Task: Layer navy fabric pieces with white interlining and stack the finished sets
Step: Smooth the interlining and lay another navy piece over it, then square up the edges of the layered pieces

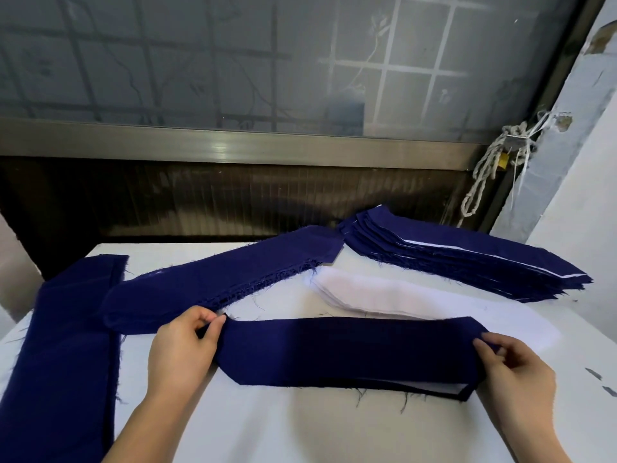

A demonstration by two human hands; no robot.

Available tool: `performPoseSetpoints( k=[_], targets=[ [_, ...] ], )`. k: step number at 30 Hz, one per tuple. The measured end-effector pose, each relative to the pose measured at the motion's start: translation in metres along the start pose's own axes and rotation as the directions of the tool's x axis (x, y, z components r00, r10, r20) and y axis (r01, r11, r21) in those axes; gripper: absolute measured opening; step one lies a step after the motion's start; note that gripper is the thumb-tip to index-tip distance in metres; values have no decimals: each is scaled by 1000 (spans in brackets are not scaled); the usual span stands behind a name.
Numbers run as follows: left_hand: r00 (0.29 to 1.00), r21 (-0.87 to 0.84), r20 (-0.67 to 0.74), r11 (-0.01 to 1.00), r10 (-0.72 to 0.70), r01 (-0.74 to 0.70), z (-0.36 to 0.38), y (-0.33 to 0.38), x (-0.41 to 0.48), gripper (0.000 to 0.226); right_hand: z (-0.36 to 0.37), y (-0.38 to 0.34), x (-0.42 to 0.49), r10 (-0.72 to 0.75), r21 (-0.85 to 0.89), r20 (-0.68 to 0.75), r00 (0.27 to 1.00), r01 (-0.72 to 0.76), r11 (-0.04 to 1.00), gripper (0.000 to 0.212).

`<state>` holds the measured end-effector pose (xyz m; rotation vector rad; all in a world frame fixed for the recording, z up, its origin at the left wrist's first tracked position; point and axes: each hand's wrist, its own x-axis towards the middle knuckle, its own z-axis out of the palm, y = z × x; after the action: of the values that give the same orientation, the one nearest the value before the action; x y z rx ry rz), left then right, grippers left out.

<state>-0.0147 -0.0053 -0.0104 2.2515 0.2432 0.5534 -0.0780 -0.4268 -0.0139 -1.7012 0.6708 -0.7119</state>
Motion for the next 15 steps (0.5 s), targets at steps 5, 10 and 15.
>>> performPoseSetpoints(
  k=[5, 10, 15],
  targets=[
    [998, 131, -6, 990, 56, -55, -1, 2, -3, 19, 3, -1, 0, -76, -168, -41, 996, 68, 983, 15],
    [997, 190, -4, 979, 82, -79, 1, 3, -4, 25, 3, -2, -2, -93, -228, -15, 996, 87, 970, 16],
    [998, 211, -10, 976, 60, -56, 0, 2, -4, 26, 3, -4, -3, -82, -261, -14, 997, 76, 962, 14]
  ],
)
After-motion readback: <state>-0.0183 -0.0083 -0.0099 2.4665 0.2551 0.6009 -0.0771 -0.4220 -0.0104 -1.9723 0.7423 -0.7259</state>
